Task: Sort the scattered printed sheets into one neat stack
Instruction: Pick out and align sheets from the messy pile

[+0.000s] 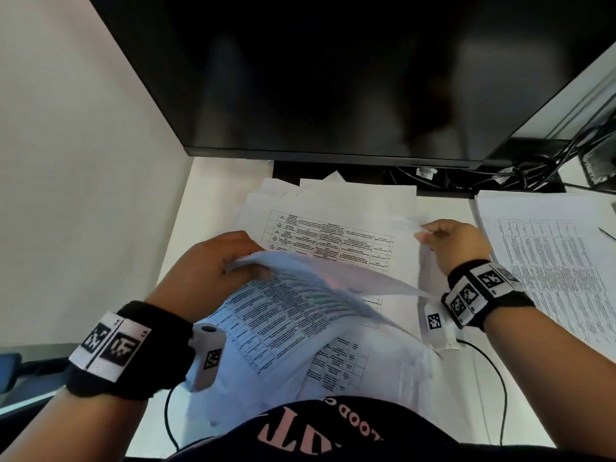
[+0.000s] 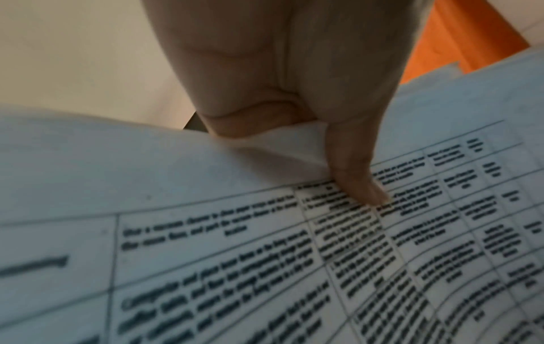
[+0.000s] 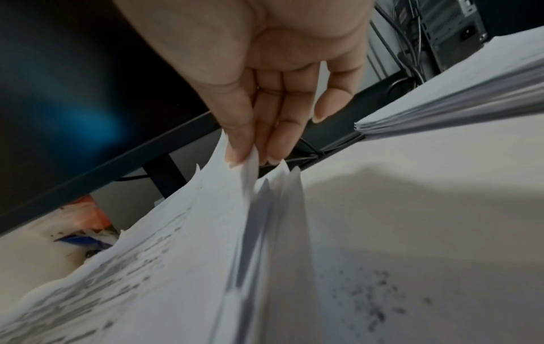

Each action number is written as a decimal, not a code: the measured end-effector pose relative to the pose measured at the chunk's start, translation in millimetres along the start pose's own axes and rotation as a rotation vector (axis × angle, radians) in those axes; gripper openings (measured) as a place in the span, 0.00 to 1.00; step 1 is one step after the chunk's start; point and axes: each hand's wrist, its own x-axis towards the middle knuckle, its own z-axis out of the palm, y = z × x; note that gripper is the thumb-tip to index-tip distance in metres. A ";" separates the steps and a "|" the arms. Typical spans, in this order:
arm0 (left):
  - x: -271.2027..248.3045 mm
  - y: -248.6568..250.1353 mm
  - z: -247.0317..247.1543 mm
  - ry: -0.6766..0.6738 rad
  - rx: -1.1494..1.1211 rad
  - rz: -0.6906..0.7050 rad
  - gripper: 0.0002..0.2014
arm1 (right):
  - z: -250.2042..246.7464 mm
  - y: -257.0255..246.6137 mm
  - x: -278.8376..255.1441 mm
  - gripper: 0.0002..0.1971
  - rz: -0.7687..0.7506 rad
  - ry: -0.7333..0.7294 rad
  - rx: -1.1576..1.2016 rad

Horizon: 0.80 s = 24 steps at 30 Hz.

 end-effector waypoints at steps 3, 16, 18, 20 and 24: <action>7.6 5.4 1.6 -0.131 0.137 -0.008 0.13 | -7.1 -5.7 -11.8 0.00 -0.050 0.009 0.058; 85.0 12.8 50.4 -0.174 0.514 0.291 0.13 | -21.9 -12.8 -42.2 0.09 -0.231 -0.175 0.365; 89.9 14.8 57.9 -0.176 0.561 0.315 0.13 | -22.9 -12.2 -44.1 0.07 -0.240 -0.184 0.373; 91.4 15.5 64.8 -0.200 0.582 0.327 0.12 | -23.2 -10.5 -44.2 0.04 -0.229 -0.182 0.379; 86.4 20.2 74.2 -0.341 0.496 0.286 0.10 | -21.5 -6.5 -43.4 0.04 -0.204 -0.170 0.378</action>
